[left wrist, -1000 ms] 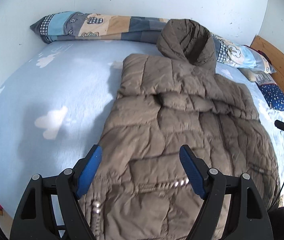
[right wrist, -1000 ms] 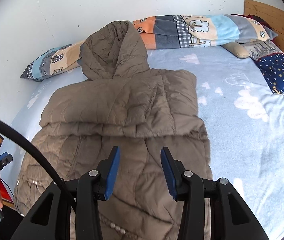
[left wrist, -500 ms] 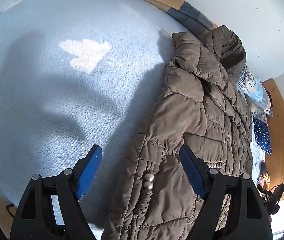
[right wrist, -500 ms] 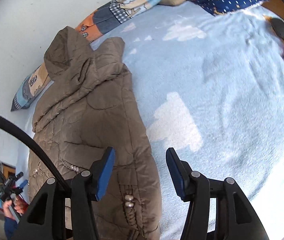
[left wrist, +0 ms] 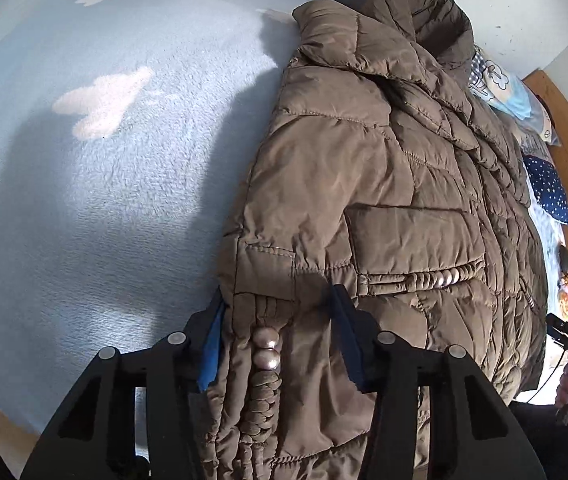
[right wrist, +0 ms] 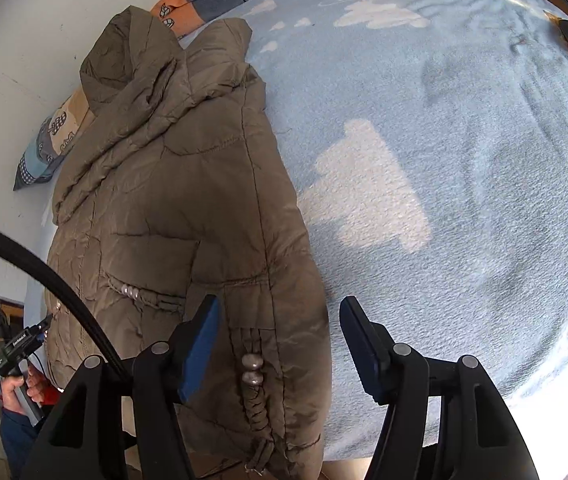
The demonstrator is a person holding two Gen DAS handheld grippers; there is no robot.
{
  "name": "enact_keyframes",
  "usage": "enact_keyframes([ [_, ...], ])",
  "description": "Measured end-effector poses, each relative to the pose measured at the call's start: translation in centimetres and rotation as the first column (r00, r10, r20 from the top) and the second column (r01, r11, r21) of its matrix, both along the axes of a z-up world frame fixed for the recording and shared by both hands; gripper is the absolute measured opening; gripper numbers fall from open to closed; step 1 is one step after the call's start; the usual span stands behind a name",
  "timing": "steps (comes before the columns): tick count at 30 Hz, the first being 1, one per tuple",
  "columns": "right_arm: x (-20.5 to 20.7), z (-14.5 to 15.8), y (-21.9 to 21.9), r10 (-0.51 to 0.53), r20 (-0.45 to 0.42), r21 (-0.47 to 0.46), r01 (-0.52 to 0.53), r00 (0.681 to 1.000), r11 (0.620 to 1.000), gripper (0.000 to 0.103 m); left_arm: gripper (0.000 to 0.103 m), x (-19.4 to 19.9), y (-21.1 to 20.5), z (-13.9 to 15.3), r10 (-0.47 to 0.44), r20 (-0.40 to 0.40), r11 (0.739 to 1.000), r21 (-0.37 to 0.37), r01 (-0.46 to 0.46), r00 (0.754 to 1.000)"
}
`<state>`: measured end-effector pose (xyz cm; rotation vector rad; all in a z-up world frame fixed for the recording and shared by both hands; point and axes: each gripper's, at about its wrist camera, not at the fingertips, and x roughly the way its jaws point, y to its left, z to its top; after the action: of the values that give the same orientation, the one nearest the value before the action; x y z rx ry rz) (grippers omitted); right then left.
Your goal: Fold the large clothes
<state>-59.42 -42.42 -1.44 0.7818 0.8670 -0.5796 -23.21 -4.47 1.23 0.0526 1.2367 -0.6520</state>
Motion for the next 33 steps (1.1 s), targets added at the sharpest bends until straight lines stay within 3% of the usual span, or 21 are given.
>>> enact_keyframes([
  [3, 1.3, -0.9, 0.6, 0.052, -0.027, 0.003, -0.052, 0.998, 0.999, 0.062, 0.033, -0.7, -0.3, 0.4, -0.021, 0.033, 1.000, 0.009, 0.021, 0.999],
  [5, 1.8, -1.1, 1.1, 0.068, -0.069, -0.043, -0.071, 0.995, 0.997, 0.028, 0.029, -1.3, -0.4, 0.8, -0.043, 0.056, 0.999, 0.009, 0.043, 0.997],
  [8, 1.7, -0.1, 1.8, 0.080, -0.067, -0.078, -0.086, 0.995, 0.993, 0.016, 0.025, -2.4, -0.2, 1.6, -0.071, 0.087, 0.997, 0.014, 0.070, 0.994],
  [18, -0.8, 2.6, 4.4, 0.039, -0.104, -0.204, -0.060, 0.994, 0.977, 0.014, 0.023, -4.8, -0.4, 2.7, -0.184, 0.117, 0.983, 0.018, 0.183, 0.976],
  [22, -0.8, 2.3, 3.9, 0.015, -0.115, -0.188, -0.037, 0.993, 0.981, 0.014, 0.023, -3.6, -0.5, 1.8, -0.147, 0.102, 0.989, 0.046, 0.143, 0.984],
  [25, 0.1, 2.3, 3.6, 0.005, -0.143, -0.195, -0.033, 0.990, 0.980, 0.027, 0.037, -2.4, 0.0, 1.9, -0.080, 0.103, 0.996, 0.057, 0.074, 0.991],
  [26, -0.1, 2.6, 3.9, -0.008, -0.145, -0.211, -0.023, 0.989, 0.977, 0.032, 0.044, -2.1, 0.3, 2.4, -0.057, 0.117, 0.998, 0.041, 0.053, 0.991],
  [29, -0.7, 4.5, 3.9, -0.051, -0.080, -0.264, 0.028, 0.995, 0.964, 0.045, 0.049, -1.9, 0.8, 4.4, -0.022, 0.210, 1.000, 0.020, 0.018, 0.977],
  [33, -0.3, 6.5, 4.2, -0.042, 0.015, -0.305, 0.045, 0.999, 0.951, 0.045, 0.050, -2.5, -1.1, 7.5, -0.036, 0.324, 0.999, -0.003, 0.039, 0.945],
])
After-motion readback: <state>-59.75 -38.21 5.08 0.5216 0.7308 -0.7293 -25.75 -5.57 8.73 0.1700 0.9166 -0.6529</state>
